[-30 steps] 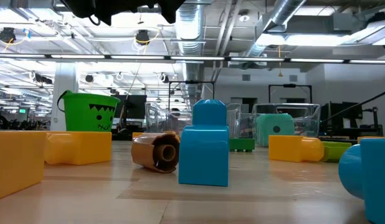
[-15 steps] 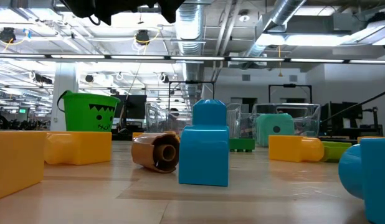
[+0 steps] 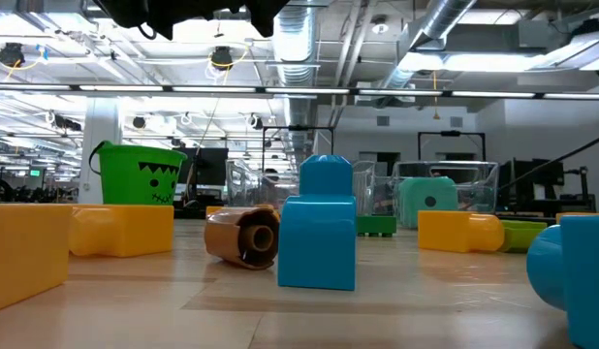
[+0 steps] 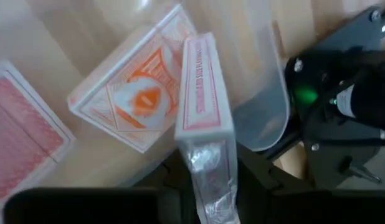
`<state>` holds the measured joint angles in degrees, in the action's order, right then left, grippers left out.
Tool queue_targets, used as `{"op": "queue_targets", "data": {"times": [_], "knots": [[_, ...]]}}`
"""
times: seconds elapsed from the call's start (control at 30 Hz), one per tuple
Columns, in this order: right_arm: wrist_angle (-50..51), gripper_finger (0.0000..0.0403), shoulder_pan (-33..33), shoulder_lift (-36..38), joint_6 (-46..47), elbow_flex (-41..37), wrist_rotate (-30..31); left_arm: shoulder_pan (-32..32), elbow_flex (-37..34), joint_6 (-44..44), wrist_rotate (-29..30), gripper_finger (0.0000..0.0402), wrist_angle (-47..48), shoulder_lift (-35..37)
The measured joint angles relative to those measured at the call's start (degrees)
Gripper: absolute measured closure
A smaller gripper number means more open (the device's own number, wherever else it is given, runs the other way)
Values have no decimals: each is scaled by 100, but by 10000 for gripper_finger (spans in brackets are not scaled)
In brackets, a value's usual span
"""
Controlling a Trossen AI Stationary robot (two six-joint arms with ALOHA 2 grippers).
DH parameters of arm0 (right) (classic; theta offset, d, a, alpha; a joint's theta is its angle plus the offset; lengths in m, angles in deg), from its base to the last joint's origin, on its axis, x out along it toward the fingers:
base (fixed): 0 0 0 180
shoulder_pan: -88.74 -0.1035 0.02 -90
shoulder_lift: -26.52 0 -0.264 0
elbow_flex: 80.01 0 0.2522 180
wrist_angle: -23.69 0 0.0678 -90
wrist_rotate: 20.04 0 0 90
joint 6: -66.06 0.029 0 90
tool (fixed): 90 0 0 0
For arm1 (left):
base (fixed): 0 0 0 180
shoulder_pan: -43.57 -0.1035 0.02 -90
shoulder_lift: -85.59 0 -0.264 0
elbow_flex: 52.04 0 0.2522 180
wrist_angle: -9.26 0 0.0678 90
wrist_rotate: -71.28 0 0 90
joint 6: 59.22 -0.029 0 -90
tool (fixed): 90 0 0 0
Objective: Pick & Place Toys
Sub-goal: Put the pink deck of cards into the white bin, then put the blue gamepiece into the left transparent bin
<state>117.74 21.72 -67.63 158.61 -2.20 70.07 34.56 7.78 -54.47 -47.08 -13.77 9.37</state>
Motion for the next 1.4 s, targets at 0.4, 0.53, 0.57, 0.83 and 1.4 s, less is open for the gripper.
{"op": "queue_targets", "data": {"times": [0.4,0.53,0.57,0.83,1.4], "knots": [[-125,236,53,138,267,7,-22,4,2,1,-2,103,-3,0],[-124,214,53,297,514,7,10,4,2,1,0,103,-3,0],[-124,209,53,336,572,7,20,4,2,1,-2,103,-3,0],[-398,181,29,590,949,9,672,4,4,0,-2,103,40,0],[-426,193,48,733,759,345,3110,4,4,-1,-2,103,80,0]]}}
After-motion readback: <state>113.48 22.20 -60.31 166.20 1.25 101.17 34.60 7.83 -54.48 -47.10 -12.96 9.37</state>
